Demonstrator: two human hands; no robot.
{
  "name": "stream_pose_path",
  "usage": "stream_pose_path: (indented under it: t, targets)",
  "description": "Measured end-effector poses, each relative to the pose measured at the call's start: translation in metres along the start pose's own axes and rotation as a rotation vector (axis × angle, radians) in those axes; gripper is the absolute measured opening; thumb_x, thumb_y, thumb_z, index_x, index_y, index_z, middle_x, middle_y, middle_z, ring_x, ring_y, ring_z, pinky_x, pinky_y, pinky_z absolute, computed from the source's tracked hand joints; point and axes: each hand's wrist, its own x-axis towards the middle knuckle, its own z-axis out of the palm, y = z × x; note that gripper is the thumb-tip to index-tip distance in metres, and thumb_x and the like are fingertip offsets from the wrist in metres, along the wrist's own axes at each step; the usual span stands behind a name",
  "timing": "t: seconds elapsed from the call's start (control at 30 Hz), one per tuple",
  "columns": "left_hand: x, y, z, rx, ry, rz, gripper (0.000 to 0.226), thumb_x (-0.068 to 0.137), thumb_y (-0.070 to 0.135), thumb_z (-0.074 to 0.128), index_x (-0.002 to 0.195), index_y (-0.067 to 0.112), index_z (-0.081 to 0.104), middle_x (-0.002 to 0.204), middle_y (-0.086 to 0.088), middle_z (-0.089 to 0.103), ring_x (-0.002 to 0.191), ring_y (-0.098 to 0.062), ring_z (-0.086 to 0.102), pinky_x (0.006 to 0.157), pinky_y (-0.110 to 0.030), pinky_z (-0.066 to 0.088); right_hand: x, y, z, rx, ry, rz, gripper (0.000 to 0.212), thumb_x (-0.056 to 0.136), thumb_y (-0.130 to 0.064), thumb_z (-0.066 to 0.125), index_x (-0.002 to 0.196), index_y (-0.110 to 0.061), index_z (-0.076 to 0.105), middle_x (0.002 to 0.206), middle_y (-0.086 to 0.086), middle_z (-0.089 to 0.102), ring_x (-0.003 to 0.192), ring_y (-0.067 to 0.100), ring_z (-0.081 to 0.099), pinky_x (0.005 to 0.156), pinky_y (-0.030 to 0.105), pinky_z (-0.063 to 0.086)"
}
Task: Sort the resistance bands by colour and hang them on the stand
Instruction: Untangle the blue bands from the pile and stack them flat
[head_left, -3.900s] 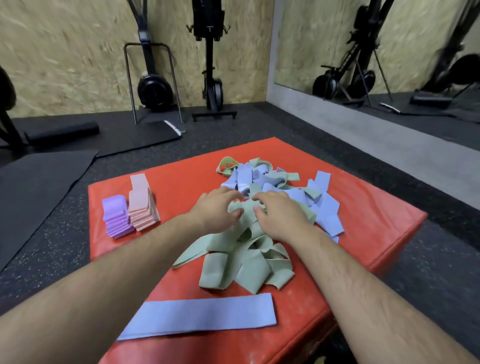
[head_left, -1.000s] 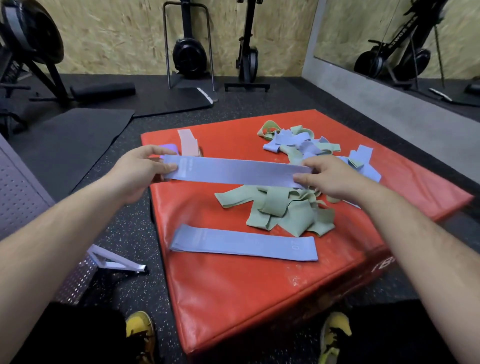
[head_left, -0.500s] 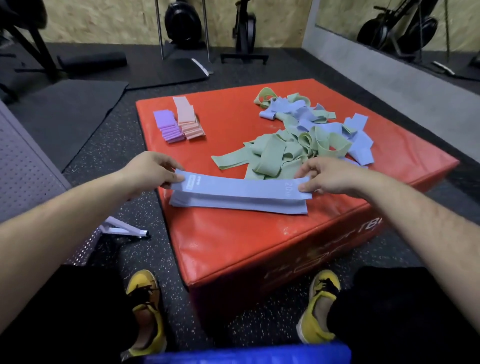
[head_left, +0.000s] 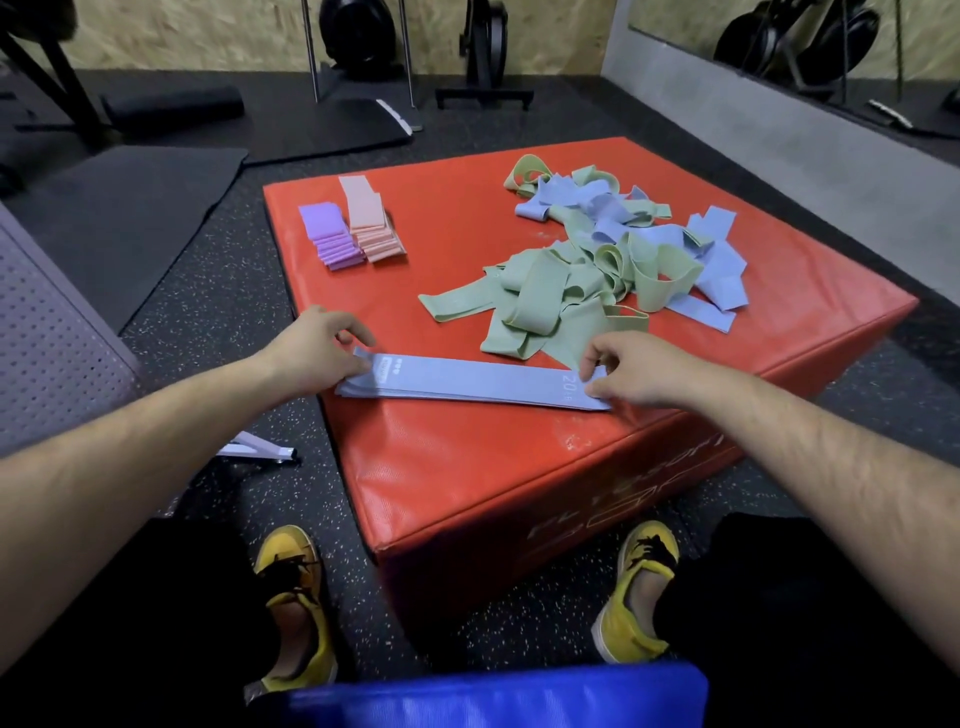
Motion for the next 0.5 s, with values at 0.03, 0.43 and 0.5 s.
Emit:
stream_pose_path:
  t: [0.03,0.43,0.5]
  targets:
    - [0.000,-0.001,0.000,0.021,-0.006,0.027,0.017,0.081,0.006,0.074,0.095,0.016,0.073,0.096,-0.003,0.056,0.077,-0.018,0.055,0.070,-0.027,0.044,-0.001,0.000,0.001,-0.016,-0.001,-0.003,0.015,0.079,-0.010,0.072,0.084,-0.023,0.066,0.072,-0.006,0.057,0.063,0.013,0.054,0.056,0.020,0.041]
    - [0.005,0.013,0.003,0.108,-0.031,0.163,0.013,0.085,0.009,0.063,0.090,0.016,0.073,0.096,-0.003,0.066,0.093,-0.020,0.059,0.083,-0.029,0.044,-0.005,-0.014,-0.011,-0.141,0.120,-0.087,0.005,0.082,-0.027,0.065,0.080,-0.031,0.068,0.087,-0.012,0.054,0.079,0.005,0.055,0.078,0.034,0.051]
    - [0.011,0.027,0.006,0.090,0.014,0.210,0.008,0.085,0.018,0.066,0.089,0.015,0.073,0.093,-0.003,0.066,0.091,-0.021,0.058,0.086,-0.033,0.046,-0.003,-0.021,-0.017,-0.083,0.158,-0.084,0.008,0.085,-0.026,0.063,0.079,-0.028,0.068,0.076,-0.012,0.061,0.068,0.002,0.055,0.068,0.031,0.050]
